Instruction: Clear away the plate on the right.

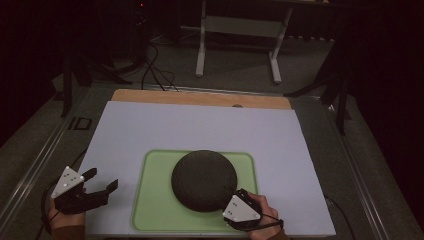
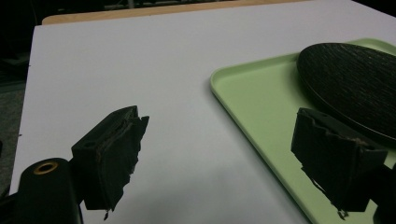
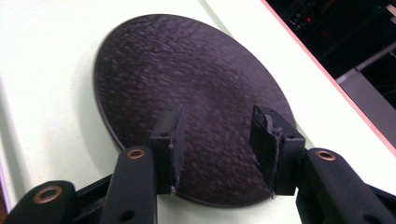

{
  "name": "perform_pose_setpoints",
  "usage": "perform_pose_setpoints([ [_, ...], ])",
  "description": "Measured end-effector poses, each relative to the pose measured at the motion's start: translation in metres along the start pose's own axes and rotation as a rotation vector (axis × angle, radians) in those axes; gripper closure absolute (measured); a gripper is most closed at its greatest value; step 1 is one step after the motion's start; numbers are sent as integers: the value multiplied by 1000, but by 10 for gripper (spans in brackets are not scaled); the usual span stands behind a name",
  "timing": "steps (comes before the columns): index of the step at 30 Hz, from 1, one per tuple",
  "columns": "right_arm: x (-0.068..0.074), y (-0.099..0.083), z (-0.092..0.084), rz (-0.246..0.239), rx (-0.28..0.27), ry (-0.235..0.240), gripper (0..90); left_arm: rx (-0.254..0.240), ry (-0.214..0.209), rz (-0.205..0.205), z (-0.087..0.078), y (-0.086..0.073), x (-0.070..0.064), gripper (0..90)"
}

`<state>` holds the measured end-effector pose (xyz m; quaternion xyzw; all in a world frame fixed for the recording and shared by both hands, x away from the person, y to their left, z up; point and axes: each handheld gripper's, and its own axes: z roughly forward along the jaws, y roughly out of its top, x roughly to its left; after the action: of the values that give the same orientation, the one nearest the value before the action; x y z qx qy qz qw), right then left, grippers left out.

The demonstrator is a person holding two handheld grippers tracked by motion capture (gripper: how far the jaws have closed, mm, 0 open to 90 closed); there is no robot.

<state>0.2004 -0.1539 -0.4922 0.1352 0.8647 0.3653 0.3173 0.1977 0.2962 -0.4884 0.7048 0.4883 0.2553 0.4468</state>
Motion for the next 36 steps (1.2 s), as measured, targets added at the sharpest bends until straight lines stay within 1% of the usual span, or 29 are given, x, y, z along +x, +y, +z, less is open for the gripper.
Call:
perform_pose_setpoints([
  [8, -20, -15, -16, 91, -16, -50, 545, 0, 1, 0, 0, 0, 0, 162],
  [10, -22, -17, -18, 96, -16, -58, 545, 0, 1, 0, 0, 0, 0, 162],
  [11, -26, -20, -22, 115, -18, -72, 545, 0, 2, 1, 0, 0, 0, 162],
  [13, -30, -24, -26, 134, -22, -82, 545, -1, 2, 0, 0, 0, 1, 162],
  [20, -45, -41, -43, 235, -39, -111, 536, -2, 2, 0, 0, 0, 0, 162],
  [24, -53, -51, -52, 285, -46, -137, 529, -1, 1, 1, 0, 0, 0, 162],
  [28, -60, -60, -62, 338, -59, -156, 502, -1, 1, 2, 0, 0, 0, 162],
  [36, -70, -73, -80, 407, -86, -183, 431, 1, 0, 2, 1, 1, 0, 162],
])
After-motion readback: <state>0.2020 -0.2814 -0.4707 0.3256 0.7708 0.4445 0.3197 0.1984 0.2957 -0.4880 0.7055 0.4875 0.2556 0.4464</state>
